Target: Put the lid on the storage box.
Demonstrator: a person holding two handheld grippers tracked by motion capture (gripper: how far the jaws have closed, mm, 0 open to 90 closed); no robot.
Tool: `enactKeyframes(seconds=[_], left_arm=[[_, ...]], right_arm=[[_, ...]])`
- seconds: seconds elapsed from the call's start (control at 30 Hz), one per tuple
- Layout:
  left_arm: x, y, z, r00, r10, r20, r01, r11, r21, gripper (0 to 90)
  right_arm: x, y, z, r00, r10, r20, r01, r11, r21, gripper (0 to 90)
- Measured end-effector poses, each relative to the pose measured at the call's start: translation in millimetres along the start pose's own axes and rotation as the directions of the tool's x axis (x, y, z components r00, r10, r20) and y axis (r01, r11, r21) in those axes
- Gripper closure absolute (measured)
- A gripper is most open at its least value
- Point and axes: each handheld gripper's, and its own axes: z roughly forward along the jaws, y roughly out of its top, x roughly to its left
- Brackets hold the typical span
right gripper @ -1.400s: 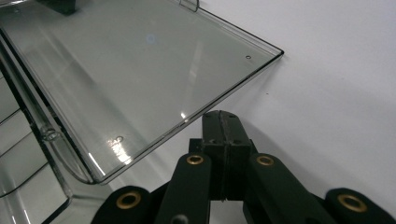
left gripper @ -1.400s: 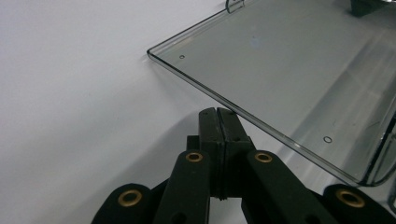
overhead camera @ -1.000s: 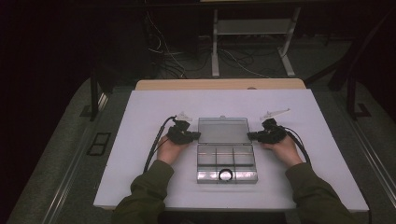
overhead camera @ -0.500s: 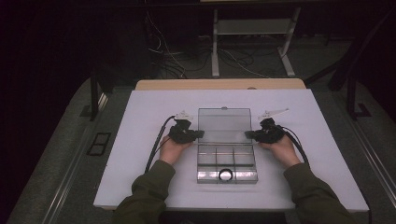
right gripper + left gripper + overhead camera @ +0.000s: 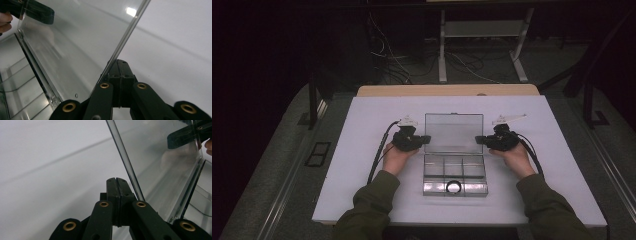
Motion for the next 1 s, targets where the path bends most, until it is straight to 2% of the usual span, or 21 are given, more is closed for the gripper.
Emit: enactKeyframes(seconds=[0.17, 0.6, 0.83, 1.0], left_arm=[[-0.5, 3.9, -3.3, 1.0, -0.006, -0.002, 0.006, 0.9997, -0.022, 88.9], [-3.6, 13.4, -14.0, 0.9999, 0.013, 0.002, -0.013, 0.9978, -0.064, 88.9], [-3.6, 15.5, -19.4, 1.0, 0.004, 0.003, -0.004, 0.9965, -0.084, 88.5], [1.4, 15.7, -29.9, 0.9999, 0.0, -0.012, -0.001, 0.9954, -0.096, 86.3]], right_arm=[[-0.4, 3.6, -5.1, 1.0, 0.001, 0.004, -0.001, 1.0, -0.027, 89.3], [2.6, 11.6, -12.9, 1.0, -0.004, -0.009, 0.003, 0.996, -0.086, 89.3], [4.4, 13.5, -14.0, 0.9997, 0.005, -0.022, -0.007, 0.995, -0.097, 89.4], [4.7, 13.9, -14.9, 0.9997, 0.0, -0.026, -0.003, 0.995, -0.102, 89.4]])
